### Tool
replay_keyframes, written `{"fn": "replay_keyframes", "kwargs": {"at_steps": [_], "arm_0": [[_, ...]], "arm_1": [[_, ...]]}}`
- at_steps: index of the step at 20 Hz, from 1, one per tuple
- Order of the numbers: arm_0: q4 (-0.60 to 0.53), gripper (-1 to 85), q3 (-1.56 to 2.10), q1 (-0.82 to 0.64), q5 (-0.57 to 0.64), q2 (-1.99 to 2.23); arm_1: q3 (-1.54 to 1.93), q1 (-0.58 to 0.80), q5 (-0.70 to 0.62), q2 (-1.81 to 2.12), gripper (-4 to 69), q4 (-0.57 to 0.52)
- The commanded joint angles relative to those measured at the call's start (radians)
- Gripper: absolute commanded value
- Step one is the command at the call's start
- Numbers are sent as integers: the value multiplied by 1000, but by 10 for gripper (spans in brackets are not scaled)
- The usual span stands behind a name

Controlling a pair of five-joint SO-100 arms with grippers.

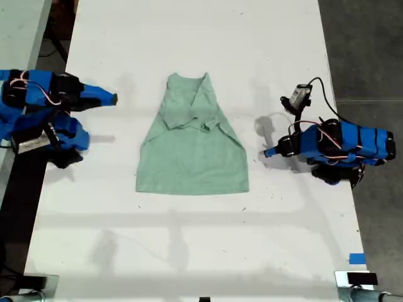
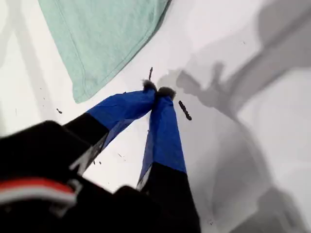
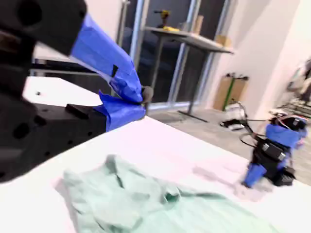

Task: Fold t shirt

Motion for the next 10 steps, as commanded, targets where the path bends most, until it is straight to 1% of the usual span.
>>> {"fn": "replay_keyframes", "kwargs": {"at_steps": [1, 3, 4, 5, 6, 7, 9, 10], "arm_0": [[-97, -3, 465, 74, -67, 324], [-112, -3, 566, 78, -69, 313], [-106, -3, 617, 58, -86, 313], [-77, 41, 684, 14, -158, 314], [-43, 57, 738, -51, -261, 291], [-44, 86, 738, -71, -250, 262], [-49, 98, 738, -38, -250, 319], [-48, 113, 738, -49, -215, 318]], "arm_1": [[60, 0, 8, 11, 9, -6], [60, 3, 8, 11, 9, -6], [60, 3, 8, 11, 9, -6], [60, 3, 9, 11, 9, -6], [60, 2, 11, 11, 9, -6], [60, -2, 12, 9, 9, -6], [60, -2, 12, 9, 9, -6], [60, 3, 11, 9, 9, -6]]}}
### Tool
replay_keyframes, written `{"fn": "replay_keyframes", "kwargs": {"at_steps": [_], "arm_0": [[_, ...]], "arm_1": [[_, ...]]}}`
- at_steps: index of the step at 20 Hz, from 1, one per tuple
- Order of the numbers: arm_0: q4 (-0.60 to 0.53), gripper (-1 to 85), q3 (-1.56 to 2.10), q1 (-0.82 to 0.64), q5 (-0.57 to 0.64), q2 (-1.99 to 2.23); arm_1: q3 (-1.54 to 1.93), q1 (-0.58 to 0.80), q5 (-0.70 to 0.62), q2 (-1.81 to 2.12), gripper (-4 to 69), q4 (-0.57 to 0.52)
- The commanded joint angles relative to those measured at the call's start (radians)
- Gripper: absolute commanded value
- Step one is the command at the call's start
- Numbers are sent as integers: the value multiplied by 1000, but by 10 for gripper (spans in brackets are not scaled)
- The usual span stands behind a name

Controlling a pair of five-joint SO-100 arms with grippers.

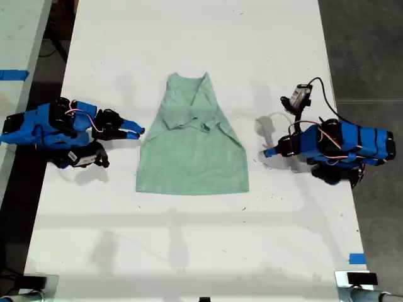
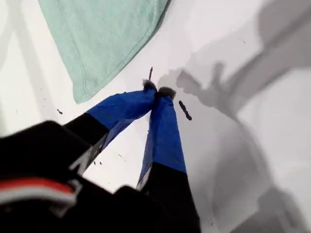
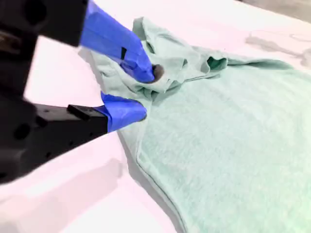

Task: Fold t shirt

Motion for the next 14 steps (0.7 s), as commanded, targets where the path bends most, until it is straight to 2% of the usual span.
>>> {"fn": "replay_keyframes", "kwargs": {"at_steps": [1, 14], "arm_0": [[2, 116, 41, -23, 20, 12], [2, 116, 41, -32, 20, 12]], "arm_1": [[60, 3, 5, 9, 9, -6], [60, -3, 3, 9, 9, -6]]}}
